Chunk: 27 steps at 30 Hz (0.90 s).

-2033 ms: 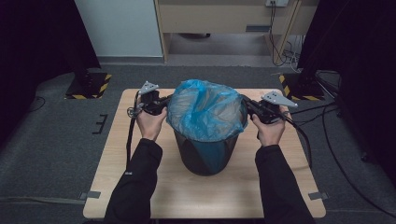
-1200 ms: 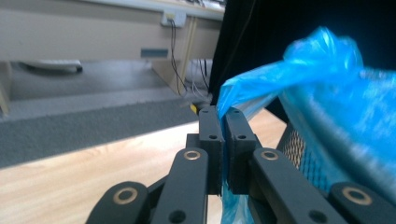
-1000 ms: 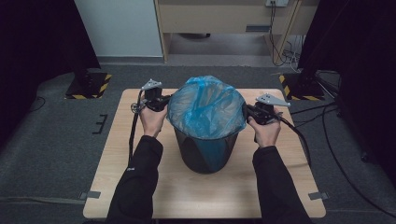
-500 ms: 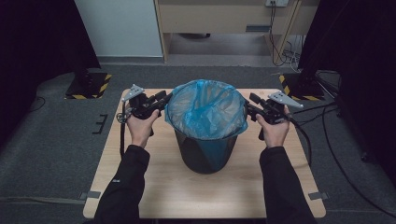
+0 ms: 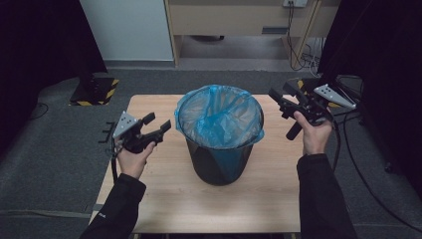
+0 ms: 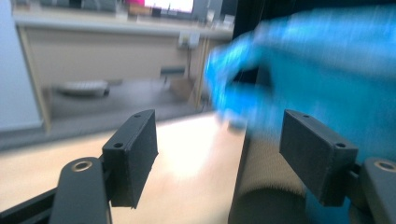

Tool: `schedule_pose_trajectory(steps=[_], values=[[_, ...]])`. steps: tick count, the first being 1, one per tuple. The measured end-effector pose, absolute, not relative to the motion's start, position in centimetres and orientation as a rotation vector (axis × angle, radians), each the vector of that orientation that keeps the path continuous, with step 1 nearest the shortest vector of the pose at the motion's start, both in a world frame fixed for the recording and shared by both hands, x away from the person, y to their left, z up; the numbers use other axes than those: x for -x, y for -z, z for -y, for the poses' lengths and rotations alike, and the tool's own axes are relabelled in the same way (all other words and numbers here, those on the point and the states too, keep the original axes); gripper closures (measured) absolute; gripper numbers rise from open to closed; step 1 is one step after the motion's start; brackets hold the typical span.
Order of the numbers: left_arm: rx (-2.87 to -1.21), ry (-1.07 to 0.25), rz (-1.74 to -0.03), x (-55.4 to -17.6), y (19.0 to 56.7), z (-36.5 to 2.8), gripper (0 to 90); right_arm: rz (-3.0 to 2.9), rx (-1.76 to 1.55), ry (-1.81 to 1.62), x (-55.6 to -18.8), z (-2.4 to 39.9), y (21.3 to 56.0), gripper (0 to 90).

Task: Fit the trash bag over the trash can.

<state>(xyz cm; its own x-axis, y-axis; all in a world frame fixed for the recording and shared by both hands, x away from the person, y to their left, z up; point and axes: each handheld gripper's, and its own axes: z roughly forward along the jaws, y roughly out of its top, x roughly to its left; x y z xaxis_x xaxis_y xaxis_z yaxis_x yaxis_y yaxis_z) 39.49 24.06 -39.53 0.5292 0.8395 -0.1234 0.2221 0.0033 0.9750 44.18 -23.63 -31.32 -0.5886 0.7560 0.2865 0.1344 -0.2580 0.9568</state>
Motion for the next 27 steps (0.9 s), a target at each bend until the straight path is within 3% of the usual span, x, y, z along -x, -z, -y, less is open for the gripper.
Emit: schedule_pose_trajectory(steps=[8,19,27], values=[[-1.761,-0.486,-1.019,-37.0,46.2,-24.0,25.6,-1.623,-0.947,-1.906,-44.3,20.1,27.4,20.5],[-1.855,-0.448,-1.081,-37.4,48.7,-23.7,24.8,-1.755,-0.858,-1.869,-45.2,11.5,23.1,19.9],[-1.854,-0.446,-1.091,-37.6,48.8,-23.9,24.5,-1.865,-0.933,-1.737,-46.6,6.3,25.2,21.3]])
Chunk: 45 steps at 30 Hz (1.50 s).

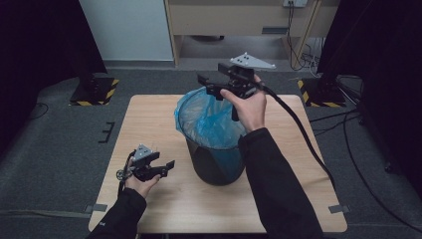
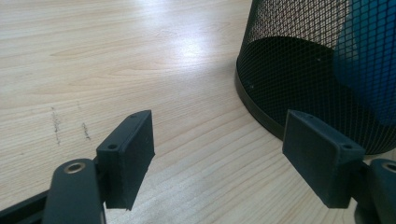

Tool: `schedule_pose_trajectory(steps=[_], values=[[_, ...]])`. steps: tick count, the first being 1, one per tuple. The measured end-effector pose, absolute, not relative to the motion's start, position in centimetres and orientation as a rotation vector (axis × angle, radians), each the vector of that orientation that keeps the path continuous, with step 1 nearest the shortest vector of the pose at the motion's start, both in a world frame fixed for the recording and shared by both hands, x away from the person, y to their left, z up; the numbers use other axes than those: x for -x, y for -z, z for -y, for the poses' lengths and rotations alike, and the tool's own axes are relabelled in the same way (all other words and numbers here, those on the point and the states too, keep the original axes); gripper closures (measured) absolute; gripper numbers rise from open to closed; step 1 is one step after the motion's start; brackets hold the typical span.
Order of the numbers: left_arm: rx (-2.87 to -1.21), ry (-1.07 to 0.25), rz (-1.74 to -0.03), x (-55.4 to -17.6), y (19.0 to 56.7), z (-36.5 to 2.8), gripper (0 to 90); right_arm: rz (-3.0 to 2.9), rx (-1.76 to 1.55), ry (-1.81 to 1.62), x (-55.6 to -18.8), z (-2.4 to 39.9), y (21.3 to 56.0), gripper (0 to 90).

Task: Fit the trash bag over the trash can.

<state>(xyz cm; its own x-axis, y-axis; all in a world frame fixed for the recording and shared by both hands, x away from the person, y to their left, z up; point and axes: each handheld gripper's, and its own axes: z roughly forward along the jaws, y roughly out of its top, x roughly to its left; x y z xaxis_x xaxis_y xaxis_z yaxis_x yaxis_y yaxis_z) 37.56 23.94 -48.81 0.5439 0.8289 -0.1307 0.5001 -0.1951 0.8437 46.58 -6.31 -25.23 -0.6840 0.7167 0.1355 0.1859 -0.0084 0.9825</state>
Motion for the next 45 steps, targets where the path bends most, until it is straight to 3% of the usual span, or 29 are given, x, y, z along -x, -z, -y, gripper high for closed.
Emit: schedule_pose_trajectory(steps=[7,15,33,45], values=[[-1.863,-0.441,-1.083,-37.6,48.8,-23.9,24.5,-2.081,-1.032,-1.499,-47.9,5.4,29.8,20.8],[-1.877,-0.434,-1.085,-37.6,48.9,-23.7,24.1,-2.359,-1.068,-1.210,-48.4,5.7,33.1,13.5],[-1.960,-0.390,-1.093,-37.7,49.7,-23.1,21.8,-2.631,-1.142,-0.934,-48.3,4.4,35.1,11.5],[-1.979,-0.385,-1.096,-37.8,49.8,-23.0,21.1,-2.498,-1.062,-1.224,-47.5,5.6,32.4,12.3]])
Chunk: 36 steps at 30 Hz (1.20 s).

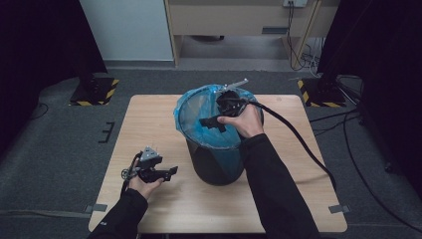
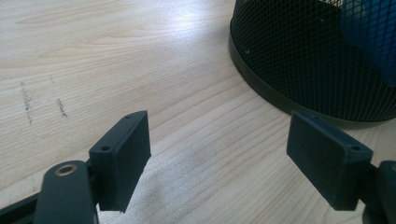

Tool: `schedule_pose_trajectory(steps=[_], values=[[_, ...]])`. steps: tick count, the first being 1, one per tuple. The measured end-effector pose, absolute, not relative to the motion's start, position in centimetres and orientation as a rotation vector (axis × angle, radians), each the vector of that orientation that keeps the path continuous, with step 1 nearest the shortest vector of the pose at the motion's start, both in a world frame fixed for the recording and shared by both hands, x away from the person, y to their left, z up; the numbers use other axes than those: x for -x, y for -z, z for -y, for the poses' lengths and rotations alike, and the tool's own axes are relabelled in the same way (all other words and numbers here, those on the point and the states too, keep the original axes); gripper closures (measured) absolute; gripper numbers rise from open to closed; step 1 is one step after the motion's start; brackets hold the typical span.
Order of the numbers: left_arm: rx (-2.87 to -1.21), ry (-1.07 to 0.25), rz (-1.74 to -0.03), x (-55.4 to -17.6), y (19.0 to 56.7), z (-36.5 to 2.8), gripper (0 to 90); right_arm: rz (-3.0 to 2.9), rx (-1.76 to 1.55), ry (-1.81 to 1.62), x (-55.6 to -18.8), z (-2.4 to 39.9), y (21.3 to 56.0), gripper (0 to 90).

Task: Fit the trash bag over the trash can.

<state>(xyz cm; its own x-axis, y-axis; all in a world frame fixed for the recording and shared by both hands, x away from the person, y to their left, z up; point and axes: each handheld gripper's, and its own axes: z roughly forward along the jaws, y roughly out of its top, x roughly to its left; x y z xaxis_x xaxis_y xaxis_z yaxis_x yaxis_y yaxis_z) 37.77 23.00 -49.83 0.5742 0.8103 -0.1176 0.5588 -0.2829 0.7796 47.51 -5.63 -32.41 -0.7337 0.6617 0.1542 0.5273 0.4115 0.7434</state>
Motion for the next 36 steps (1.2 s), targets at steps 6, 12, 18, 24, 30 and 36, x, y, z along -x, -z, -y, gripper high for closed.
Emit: schedule_pose_trajectory(steps=[6,12,18,24,30,36], values=[[-1.986,-0.378,-1.100,-37.8,49.9,-22.9,20.9,-2.327,-1.042,-1.394,-47.0,6.6,30.5,12.9],[-1.994,-0.367,-1.108,-37.8,50.0,-22.8,20.3,-2.193,-0.982,-1.522,-46.1,6.5,28.2,13.6],[-1.994,-0.365,-1.109,-37.8,50.0,-22.9,20.1,-2.020,-0.916,-1.664,-45.0,6.9,25.6,13.6],[-1.995,-0.362,-1.110,-37.8,50.0,-22.9,20.2,-1.881,-0.906,-1.714,-44.2,8.3,23.8,13.6],[-1.993,-0.355,-1.109,-37.7,50.0,-22.9,20.6,-1.697,-0.976,-1.723,-44.0,11.9,22.8,13.7],[-1.993,-0.341,-1.106,-37.8,50.1,-22.9,22.6,-1.508,-1.068,-1.690,-43.9,17.0,23.8,13.7]])
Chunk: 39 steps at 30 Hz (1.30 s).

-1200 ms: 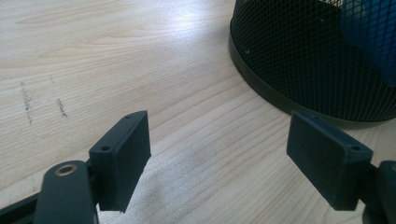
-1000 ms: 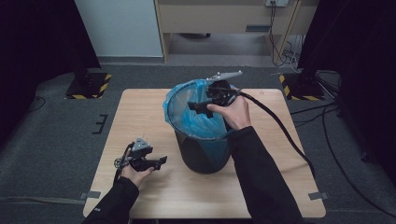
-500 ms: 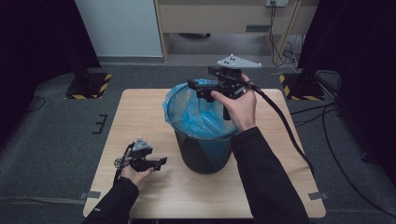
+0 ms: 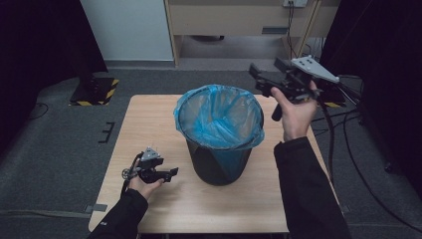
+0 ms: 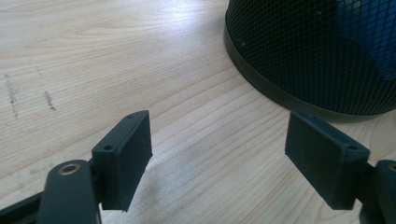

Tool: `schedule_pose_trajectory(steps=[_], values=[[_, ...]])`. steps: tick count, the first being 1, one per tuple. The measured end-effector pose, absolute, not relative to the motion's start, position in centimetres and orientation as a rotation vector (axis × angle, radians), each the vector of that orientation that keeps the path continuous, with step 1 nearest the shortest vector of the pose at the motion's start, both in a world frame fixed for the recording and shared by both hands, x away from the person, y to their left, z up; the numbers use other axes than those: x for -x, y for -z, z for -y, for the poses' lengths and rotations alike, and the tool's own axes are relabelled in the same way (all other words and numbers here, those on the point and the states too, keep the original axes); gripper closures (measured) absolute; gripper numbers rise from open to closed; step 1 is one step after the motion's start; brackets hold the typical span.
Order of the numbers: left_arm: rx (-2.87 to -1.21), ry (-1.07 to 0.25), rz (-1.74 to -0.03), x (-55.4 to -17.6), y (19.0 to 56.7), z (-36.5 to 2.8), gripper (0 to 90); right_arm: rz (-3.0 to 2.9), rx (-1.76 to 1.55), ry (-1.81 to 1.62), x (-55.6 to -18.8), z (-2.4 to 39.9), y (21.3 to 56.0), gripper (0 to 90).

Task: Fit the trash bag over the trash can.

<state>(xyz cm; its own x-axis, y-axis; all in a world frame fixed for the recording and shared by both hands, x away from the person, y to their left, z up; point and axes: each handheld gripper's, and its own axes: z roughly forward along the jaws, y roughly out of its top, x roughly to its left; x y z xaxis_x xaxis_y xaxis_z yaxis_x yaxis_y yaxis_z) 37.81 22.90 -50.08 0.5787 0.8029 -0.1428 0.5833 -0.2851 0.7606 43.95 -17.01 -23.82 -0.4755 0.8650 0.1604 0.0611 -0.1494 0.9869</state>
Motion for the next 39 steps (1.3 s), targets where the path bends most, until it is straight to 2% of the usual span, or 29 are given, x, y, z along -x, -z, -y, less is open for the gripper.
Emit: schedule_pose_trajectory(steps=[6,15,25,32,39], values=[[-1.981,-0.337,-1.109,-37.8,50.1,-22.9,24.2,-1.409,-1.125,-1.642,-43.5,21.2,27.0,13.4],[-1.976,-0.332,-1.113,-37.9,50.1,-22.9,25.1,-1.490,-1.229,-1.569,-42.6,24.6,35.3,13.6],[-1.983,-0.336,-1.107,-37.9,50.1,-23.0,24.6,-1.668,-1.279,-1.412,-41.0,25.8,43.6,13.3],[-2.010,-0.343,-1.128,-38.1,50.5,-23.0,22.0,-1.863,-1.339,-1.242,-40.2,26.0,46.5,13.8],[-2.017,-0.376,-1.188,-38.9,51.2,-24.3,18.8,-1.999,-1.388,-1.102,-41.1,26.8,49.9,14.5]])
